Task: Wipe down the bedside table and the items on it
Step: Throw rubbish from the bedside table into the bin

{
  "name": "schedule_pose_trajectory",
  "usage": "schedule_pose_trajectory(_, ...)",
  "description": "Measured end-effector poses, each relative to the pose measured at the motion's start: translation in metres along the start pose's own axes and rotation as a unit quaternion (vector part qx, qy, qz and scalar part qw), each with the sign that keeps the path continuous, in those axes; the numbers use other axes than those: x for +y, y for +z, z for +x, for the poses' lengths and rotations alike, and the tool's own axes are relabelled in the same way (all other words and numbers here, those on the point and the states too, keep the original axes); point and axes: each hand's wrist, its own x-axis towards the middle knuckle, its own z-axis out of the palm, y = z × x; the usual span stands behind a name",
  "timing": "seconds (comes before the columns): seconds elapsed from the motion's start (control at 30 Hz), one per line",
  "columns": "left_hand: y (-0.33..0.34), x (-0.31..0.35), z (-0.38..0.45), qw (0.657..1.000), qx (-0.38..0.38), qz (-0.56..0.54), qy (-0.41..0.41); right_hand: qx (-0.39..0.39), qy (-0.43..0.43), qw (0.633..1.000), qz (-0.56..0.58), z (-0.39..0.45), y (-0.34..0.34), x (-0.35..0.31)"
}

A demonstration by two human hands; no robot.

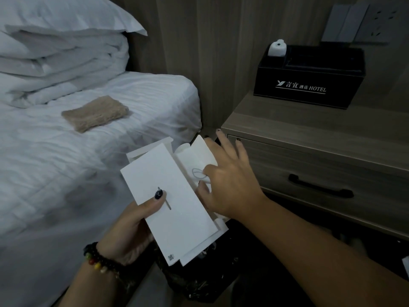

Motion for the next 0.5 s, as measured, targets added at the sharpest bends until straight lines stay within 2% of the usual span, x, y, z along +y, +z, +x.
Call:
schedule_pose_trajectory(0.1,-0.001,-0.004,0.002,1.000,0.001,0.008,0.001,0.041,0.072,0.990,0.112,0.001,0.007,0.006)
schedule_pose_trajectory(0.23,-0.013,-0.012,0.002,0.999,0.052,0.009,0.003,0.067,0.229,0.920,0.311,0.002,0.001,0.015)
schedule_pose_trajectory(0.3,-0.024,-0.016,-0.001,0.995,0.092,0.022,0.010,0.083,0.274,0.886,0.364,0.000,-0.002,0.018)
schedule_pose_trajectory(0.33,-0.029,-0.017,-0.004,0.993,0.116,0.024,0.015,0.080,0.283,0.881,0.371,-0.003,-0.001,0.021)
schedule_pose_trajectory(0.4,-0.043,-0.022,-0.008,0.984,0.176,0.033,0.020,0.015,0.278,0.897,0.344,-0.009,0.008,0.028)
schedule_pose_trajectory(0.5,-0.055,-0.029,-0.014,0.967,0.248,0.065,0.017,-0.223,0.240,0.920,0.212,-0.023,0.029,0.035)
